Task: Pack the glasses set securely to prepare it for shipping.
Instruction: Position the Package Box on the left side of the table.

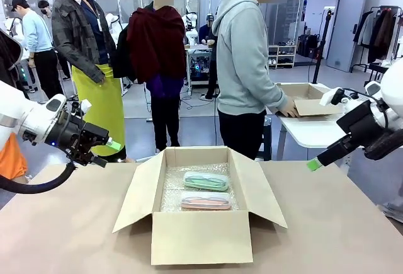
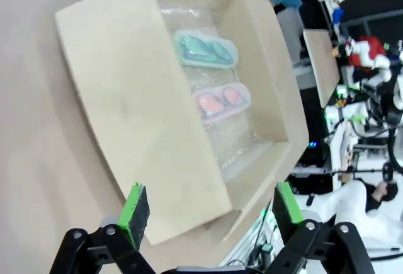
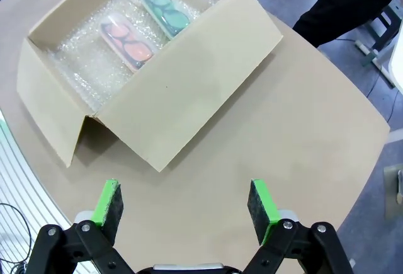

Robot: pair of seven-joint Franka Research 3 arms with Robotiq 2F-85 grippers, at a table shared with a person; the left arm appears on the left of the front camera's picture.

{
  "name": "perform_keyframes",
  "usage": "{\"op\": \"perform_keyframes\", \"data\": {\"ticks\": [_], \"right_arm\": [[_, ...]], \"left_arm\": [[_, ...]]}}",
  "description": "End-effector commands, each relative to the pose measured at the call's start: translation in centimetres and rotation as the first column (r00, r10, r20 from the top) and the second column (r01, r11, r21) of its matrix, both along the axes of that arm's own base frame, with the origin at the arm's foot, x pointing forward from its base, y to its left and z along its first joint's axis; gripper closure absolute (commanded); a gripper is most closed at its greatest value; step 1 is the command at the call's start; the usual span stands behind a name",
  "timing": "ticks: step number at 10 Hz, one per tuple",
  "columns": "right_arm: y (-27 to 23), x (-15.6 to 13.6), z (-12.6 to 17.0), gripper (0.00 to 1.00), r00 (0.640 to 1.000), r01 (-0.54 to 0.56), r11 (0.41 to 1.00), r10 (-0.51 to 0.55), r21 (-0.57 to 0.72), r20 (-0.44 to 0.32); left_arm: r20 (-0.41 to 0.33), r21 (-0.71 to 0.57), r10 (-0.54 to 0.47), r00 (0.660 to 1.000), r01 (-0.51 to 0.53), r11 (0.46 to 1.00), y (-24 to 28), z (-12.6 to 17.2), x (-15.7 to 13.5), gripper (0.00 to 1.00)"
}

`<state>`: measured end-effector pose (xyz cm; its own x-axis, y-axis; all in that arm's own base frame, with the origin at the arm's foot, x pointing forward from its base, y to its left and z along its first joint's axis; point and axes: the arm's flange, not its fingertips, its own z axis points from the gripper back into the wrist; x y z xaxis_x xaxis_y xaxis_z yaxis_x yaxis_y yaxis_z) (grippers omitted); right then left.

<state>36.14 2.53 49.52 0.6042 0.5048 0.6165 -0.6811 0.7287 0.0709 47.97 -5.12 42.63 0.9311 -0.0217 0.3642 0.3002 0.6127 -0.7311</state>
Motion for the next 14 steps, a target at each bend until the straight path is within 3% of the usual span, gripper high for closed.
{"op": "perform_keyframes", "data": {"ticks": [1,8,14], "right_arm": [[0.3,-0.1,-0.1,0.0,1.0,0.021,1.0,-0.021,-0.002,-0.003],[0.3,-0.1,-0.1,0.0,1.0,0.021,1.0,-0.021,-0.002,-0.003],[0.3,-0.1,-0.1,0.0,1.0,0.021,1.0,-0.021,-0.002,-0.003]], "left_arm": [[-0.063,-0.108,0.041,0.997,-0.048,0.993,0.6,-2.8,2.7,0.0],[-0.212,-0.189,0.065,0.975,-0.106,0.976,1.4,-13.1,5.1,0.0],[-0.27,-0.277,0.039,0.962,-0.116,0.954,-0.8,-16.2,4.8,0.0]]}}
